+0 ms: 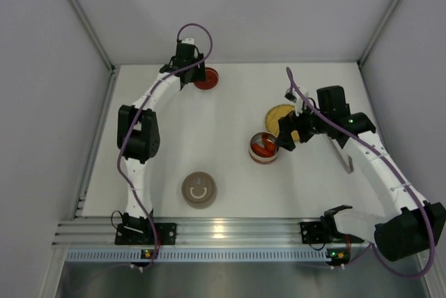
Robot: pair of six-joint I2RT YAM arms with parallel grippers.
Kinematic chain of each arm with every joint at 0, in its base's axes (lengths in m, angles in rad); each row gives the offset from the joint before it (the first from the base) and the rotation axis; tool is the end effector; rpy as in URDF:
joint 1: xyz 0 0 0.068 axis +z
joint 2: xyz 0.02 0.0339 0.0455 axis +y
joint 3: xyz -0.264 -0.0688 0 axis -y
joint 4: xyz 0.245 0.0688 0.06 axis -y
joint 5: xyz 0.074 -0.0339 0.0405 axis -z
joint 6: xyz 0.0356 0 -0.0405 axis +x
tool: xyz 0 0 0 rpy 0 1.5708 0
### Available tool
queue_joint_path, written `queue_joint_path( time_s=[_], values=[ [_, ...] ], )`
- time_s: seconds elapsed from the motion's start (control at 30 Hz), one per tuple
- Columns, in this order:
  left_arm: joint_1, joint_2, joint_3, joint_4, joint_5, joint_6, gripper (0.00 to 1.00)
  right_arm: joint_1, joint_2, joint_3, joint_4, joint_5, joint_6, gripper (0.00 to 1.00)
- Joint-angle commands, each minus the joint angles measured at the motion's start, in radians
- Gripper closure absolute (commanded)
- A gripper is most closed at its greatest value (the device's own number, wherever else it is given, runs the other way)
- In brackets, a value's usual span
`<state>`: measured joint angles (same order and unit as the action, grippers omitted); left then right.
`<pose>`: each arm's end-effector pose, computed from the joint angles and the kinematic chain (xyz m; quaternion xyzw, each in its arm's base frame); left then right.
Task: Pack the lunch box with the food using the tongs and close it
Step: Pick up the box lid from the center of the board.
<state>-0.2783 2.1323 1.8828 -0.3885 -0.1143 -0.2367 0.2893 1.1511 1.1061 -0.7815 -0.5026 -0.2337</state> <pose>0.4825 -0.1336 0.2695 -0.0071 0.8921 -0.0650 0.4471 0.2166 0.0824 0.3261 -0.3206 0.8482 0.2413 0.3456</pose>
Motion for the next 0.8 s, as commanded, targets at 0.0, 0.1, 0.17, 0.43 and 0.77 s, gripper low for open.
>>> queue_joint_path(
  time_s=[0.0,0.1,0.17,0.43,0.77],
  values=[
    [0.005,0.125,0.143,0.030,-0.232,-0.176,0.27,-0.032,0.001,-0.003,0.073,-0.022,0.004,0.01],
    [0.010,0.191,0.186,0.100,-0.255,-0.179,0.27,-0.050,-0.001,-0.015,0.062,-0.027,-0.006,0.01],
    [0.013,0.219,0.200,0.126,-0.271,-0.174,0.28,-0.059,-0.002,-0.020,0.053,-0.034,-0.013,0.01],
    [0.036,0.339,0.260,0.094,-0.274,-0.197,0.35,-0.099,-0.004,-0.038,0.048,-0.062,-0.032,0.01],
    [0.057,0.353,0.246,0.017,-0.160,-0.210,0.59,-0.105,-0.010,-0.035,0.041,-0.077,-0.038,0.00]
  ],
)
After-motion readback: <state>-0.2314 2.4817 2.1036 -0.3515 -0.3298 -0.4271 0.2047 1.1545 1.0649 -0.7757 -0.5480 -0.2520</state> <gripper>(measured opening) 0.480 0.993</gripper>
